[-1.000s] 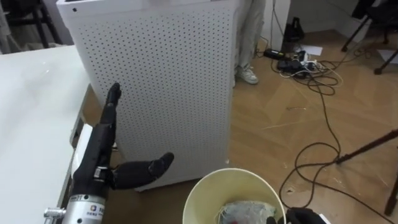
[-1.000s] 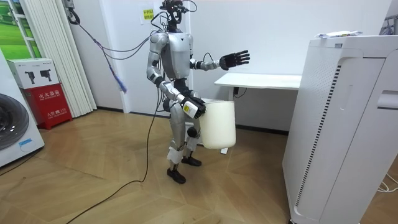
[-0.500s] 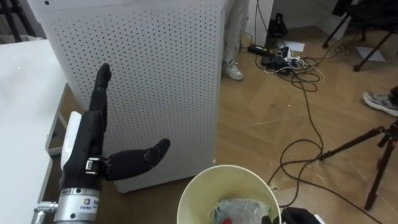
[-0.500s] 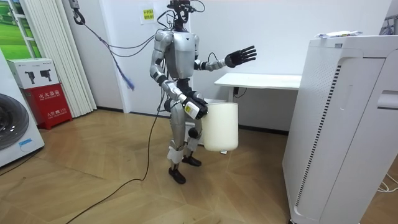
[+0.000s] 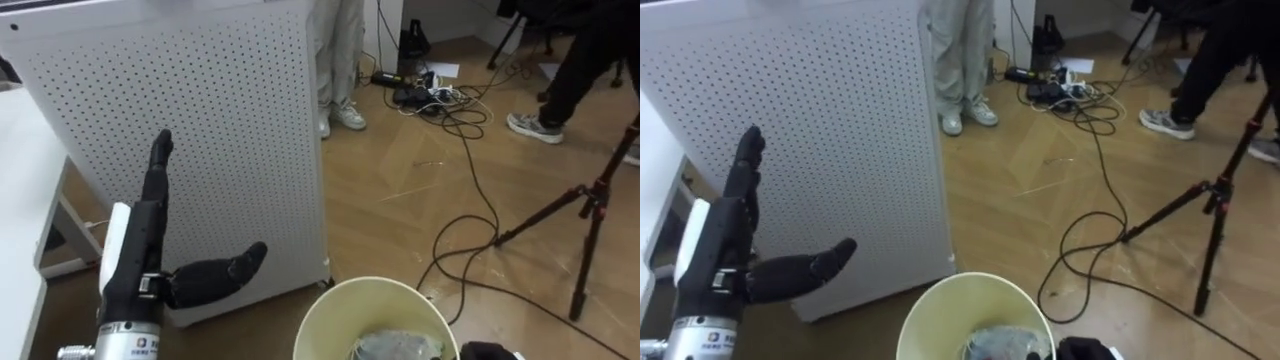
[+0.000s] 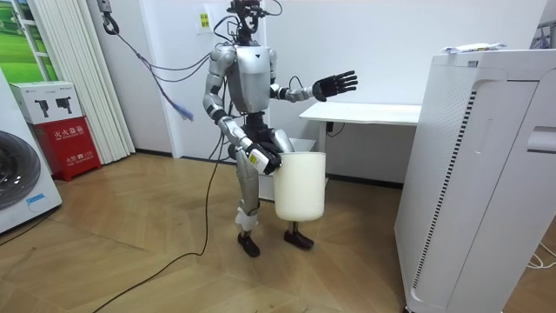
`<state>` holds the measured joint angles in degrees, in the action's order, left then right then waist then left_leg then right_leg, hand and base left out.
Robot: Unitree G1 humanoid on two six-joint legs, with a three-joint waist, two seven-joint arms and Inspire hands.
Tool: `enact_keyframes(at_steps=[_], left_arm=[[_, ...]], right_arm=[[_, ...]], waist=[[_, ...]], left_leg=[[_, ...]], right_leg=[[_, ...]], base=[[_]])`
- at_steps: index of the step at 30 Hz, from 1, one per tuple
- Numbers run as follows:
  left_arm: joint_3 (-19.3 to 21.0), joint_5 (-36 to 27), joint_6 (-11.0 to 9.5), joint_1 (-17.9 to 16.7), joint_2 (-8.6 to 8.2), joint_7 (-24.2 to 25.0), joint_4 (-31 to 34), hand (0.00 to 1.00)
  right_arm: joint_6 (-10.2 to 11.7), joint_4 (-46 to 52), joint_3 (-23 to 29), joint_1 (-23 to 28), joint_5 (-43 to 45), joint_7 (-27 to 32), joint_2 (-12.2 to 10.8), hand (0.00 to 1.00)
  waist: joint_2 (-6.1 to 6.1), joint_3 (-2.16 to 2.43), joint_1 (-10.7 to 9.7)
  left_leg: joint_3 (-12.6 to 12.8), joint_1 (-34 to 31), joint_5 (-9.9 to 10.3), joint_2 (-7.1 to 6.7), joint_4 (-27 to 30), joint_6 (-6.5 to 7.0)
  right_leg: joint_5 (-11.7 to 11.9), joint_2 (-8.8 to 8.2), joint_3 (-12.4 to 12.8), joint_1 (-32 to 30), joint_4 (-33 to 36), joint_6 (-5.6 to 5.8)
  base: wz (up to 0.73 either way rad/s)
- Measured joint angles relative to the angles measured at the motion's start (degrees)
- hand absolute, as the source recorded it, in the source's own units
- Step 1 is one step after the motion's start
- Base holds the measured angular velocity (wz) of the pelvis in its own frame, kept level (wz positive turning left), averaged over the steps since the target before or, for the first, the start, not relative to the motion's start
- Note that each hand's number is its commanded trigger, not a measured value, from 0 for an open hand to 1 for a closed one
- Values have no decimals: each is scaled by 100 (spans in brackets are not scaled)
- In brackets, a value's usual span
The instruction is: Pick garbage
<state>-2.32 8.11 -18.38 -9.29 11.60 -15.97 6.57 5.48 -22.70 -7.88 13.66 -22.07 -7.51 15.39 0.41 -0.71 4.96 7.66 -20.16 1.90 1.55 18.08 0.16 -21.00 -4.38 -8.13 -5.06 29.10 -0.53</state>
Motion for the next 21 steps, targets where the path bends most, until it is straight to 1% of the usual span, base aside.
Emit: enact_keyframes(at_steps=[2,3,4,5,6,7,8,9,10,11,12,13,14,15,16,17,18,19,20,21], left_arm=[[12,50,-37,1,4,-14,1,0],[-3,41,-44,-7,6,-9,3,0],[-6,41,-44,-8,6,-7,2,0],[-2,43,-46,-7,17,-8,2,0],[-8,45,-50,-7,27,-4,2,0],[-24,46,-52,-5,31,-2,3,0],[-52,37,-68,3,43,4,4,0],[-54,49,-81,27,46,4,3,0],[-53,49,-88,47,51,0,4,0],[-54,49,-91,64,53,-7,3,0],[-56,50,-108,75,55,-25,3,0],[-55,46,-122,75,56,-35,3,0],[-28,78,-186,79,68,-116,4,0],[21,176,-231,104,75,-236,11,0],[53,259,-249,144,85,-317,11,0],[53,280,-251,155,87,-343,13,0],[58,335,-260,173,88,-372,24,0],[71,437,-270,184,88,-390,25,0],[70,495,-269,186,85,-390,25,0],[54,576,-273,189,88,-390,24,0]], right_arm=[[0,-78,0,79,-10,-29,-67,100],[0,-176,0,80,-28,-41,-69,100],[0,-205,0,79,-37,-35,-73,100],[-2,-225,-1,83,-35,-13,-119,100],[-2,-224,-1,83,-12,-11,-140,100],[-2,-224,-1,83,-9,-8,-122,100],[-2,-221,-11,89,-17,-9,-73,100],[-2,-202,3,86,-19,-9,-48,100],[-2,-191,7,89,-18,-6,-67,100],[-2,-185,7,88,-15,-1,-79,100],[-2,-183,7,84,-15,14,-87,100],[-2,-183,11,75,-15,19,-79,100],[-2,-147,14,53,-15,28,-78,100],[2,-48,14,53,-21,19,-80,100],[33,2,14,39,-21,-19,-81,100],[69,2,13,47,-24,-39,-85,100],[95,5,13,70,-24,-87,-90,100],[96,4,11,63,-14,-97,-95,100],[96,4,10,63,-12,-95,-96,100],[96,4,10,68,-10,-91,-96,100]], waist=[[-135,45,-23],[-166,29,22],[-167,20,34],[-210,-8,35],[-259,-13,24],[-277,-6,20],[-323,22,7],[-333,25,-1],[-328,24,-26],[-325,20,-27],[-310,2,-48],[-270,-1,-45],[-188,-11,-24],[-114,-35,-30],[-61,-75,-52],[-52,-81,-73],[-51,-78,-116],[-61,-74,-122],[-61,-73,-142],[-62,-74,-156]], left_leg=[[46,22,-71,-125,64,81],[99,46,-159,-125,221,216],[103,44,-205,-127,333,308],[131,33,29,-160,588,408],[137,40,257,-257,789,457],[145,42,368,-307,896,474],[162,50,599,-439,1083,557],[183,67,817,-553,1276,654],[211,143,957,-647,1431,712],[248,212,1040,-673,1489,763],[239,397,1183,-743,1521,818],[235,489,1251,-749,1525,837],[192,641,1364,-748,1505,862],[107,746,1434,-746,1467,874],[41,839,1452,-723,1406,879],[-4,891,1449,-717,1346,880],[-52,975,1440,-692,1250,889],[-144,1043,1441,-690,1151,884],[-203,1084,1438,-690,1098,877],[-305,1185,1432,-695,982,849]], right_leg=[[-138,-155,-69,50,63,92],[-177,-165,1,127,42,136],[-204,-172,6,186,41,160],[-281,-257,-56,321,44,224],[-407,-377,-60,445,54,302],[-465,-445,-60,490,75,347],[-563,-590,-81,532,278,453],[-602,-738,-117,439,844,496],[-417,-944,-91,157,1720,488],[-232,-1028,-11,10,2147,483],[191,-1126,86,-177,2715,479],[435,-1137,142,-259,2926,453],[830,-1145,210,-401,3257,463],[733,-1146,147,-556,3350,497],[478,-1048,101,-734,3191,498],[385,-985,80,-797,2990,502],[286,-801,111,-912,2448,486],[264,-631,162,-963,1726,457],[270,-548,193,-949,1292,449],[392,-408,257,-860,469,419]], base=[[10],[-9],[-16],[0],[6],[7],[6],[15],[18],[19],[7],[0],[-7],[3],[16],[32],[36],[37],[37],[33]])
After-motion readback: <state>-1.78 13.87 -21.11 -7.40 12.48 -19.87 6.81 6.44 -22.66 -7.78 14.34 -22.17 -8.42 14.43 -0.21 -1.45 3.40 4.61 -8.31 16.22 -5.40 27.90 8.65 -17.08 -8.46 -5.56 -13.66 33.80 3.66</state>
